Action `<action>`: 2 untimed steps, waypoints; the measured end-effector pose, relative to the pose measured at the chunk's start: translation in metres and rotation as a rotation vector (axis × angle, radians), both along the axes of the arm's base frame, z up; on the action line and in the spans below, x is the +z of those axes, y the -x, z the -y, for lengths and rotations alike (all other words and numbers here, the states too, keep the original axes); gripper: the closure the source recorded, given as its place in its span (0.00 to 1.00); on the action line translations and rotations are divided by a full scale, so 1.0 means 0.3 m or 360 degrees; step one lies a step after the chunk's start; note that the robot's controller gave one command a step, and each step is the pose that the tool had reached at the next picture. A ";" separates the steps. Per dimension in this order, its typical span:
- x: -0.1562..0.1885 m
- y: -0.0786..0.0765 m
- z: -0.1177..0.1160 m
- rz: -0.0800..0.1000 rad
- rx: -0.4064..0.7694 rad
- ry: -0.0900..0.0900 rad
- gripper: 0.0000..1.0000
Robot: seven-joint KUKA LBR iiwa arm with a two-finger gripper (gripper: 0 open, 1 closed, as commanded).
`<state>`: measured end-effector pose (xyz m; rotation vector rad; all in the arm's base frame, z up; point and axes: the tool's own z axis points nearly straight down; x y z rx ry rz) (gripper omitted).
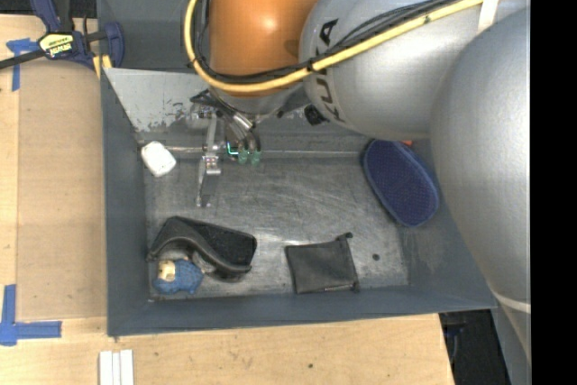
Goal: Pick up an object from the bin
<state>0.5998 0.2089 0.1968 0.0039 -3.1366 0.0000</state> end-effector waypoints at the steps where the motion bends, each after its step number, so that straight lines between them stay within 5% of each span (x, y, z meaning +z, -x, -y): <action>1: -0.269 0.064 0.085 0.0028 0.0085 -0.0007 0.00; 2: -0.214 0.301 0.138 0.0008 0.0319 0.0000 0.00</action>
Offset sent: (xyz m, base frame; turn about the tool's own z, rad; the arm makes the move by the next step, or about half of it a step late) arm -0.0326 -0.0367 -0.1226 -0.0673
